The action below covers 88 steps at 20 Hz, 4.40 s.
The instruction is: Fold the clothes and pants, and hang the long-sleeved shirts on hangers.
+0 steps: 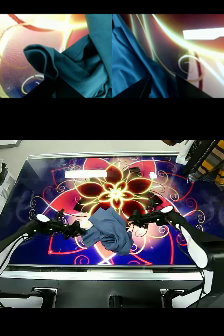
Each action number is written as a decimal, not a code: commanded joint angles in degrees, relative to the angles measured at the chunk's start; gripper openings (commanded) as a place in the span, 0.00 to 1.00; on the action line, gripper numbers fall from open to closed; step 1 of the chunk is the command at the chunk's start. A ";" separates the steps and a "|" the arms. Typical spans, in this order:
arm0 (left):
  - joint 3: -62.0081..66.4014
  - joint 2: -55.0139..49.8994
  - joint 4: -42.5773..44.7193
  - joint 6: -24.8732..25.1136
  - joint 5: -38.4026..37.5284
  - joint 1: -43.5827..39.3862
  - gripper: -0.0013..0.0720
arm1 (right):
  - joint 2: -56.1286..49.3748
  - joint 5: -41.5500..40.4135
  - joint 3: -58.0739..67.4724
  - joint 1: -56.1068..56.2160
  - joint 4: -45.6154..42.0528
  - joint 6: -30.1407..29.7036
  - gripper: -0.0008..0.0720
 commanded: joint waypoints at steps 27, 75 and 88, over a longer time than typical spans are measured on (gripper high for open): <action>43.85 33.27 24.37 -11.91 -5.25 7.45 0.04 | 47.34 1.55 36.20 5.03 -51.84 11.32 0.05; -5.73 7.37 -3.45 -22.86 14.21 -33.20 0.93 | 0.66 16.68 36.15 5.07 -49.33 32.00 0.05; -2.01 2.75 -7.30 -19.26 23.10 -32.09 0.04 | 1.38 19.19 36.15 5.07 -51.65 31.63 0.05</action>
